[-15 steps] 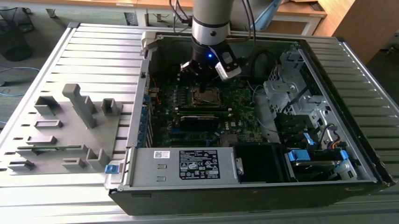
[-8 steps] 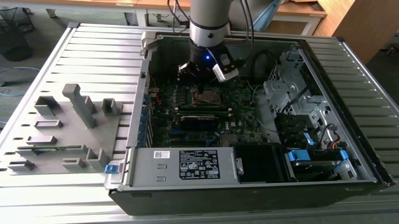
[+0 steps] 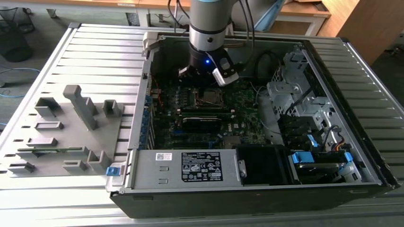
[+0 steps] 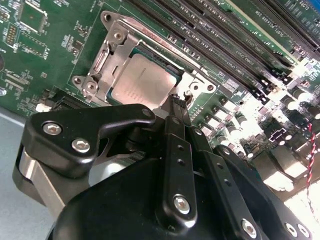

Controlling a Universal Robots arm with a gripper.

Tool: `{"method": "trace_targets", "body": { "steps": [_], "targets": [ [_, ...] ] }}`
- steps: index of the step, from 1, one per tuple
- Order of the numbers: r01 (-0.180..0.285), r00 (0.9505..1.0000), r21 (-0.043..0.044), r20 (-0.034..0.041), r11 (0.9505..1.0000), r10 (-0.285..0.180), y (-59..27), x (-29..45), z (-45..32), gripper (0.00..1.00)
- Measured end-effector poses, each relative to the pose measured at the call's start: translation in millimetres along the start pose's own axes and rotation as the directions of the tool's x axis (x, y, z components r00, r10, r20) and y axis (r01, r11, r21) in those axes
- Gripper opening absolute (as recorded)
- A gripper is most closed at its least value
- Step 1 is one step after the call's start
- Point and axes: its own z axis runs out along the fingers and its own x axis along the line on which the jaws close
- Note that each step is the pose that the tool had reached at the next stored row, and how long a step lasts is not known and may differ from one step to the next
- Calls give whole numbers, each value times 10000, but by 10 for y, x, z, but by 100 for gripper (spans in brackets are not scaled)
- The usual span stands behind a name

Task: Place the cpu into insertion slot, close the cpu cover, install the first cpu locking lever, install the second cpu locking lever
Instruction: 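Close the cpu cover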

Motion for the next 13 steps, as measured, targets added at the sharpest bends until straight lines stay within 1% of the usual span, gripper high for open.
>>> {"method": "trace_targets", "body": {
  "steps": [6,13],
  "targets": [
    [1,10000,-1,0,10000,-1,-2,19,60,11],
    [0,10000,-3,2,10000,0,-1,31,67,11]
  ]
}}
